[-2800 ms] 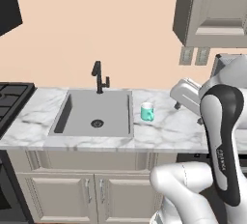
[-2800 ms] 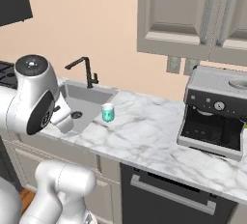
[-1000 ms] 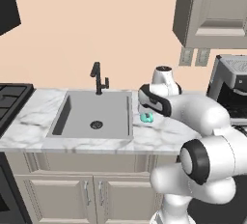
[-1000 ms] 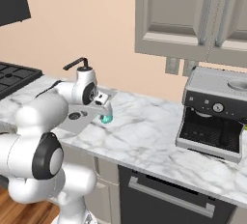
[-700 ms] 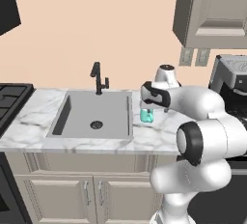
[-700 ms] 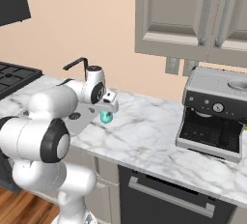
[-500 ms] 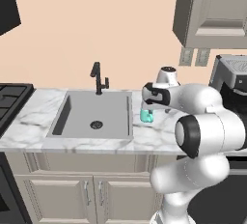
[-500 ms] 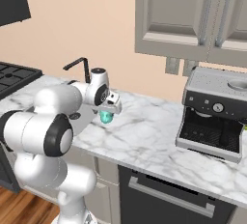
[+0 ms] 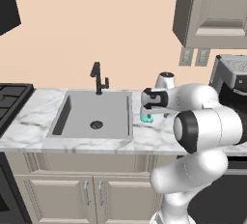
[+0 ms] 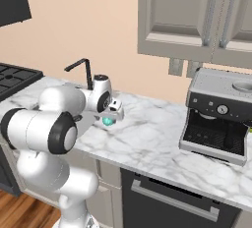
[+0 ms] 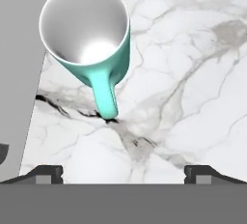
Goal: Move the mug from next to the sink to the open cabinet. Then, move the bowl with the apple to the fridge to clear the area for faucet cleaning.
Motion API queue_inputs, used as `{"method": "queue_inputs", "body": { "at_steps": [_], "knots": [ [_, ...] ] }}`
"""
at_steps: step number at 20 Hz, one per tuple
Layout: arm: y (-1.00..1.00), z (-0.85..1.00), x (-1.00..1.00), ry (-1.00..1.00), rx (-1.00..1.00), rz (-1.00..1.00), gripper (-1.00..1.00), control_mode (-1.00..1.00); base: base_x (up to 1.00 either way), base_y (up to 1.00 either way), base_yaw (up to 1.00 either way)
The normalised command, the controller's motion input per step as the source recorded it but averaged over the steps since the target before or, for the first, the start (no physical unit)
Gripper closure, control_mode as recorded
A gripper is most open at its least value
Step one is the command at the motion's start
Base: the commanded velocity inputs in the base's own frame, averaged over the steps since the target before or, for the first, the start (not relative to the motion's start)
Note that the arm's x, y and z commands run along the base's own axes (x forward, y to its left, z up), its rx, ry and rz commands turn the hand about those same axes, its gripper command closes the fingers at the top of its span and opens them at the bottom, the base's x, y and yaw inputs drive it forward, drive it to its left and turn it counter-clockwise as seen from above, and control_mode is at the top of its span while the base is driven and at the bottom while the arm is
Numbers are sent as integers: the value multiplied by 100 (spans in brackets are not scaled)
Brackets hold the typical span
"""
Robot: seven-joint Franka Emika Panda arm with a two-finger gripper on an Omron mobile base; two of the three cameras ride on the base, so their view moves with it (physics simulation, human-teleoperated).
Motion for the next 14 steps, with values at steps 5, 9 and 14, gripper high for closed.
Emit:
{"method": "queue_inputs", "body": {
  "at_steps": [5, 9, 14],
  "knots": [
    [5, -29, 3, -5, 1, 0, -100, -100, 0, 0, 0],
    [2, -10, 19, -9, 0, 0, -100, -100, 0, 0, 0],
    [4, -2, 22, -6, 0, 0, -100, -100, 0, 0, 0]
  ]
}}
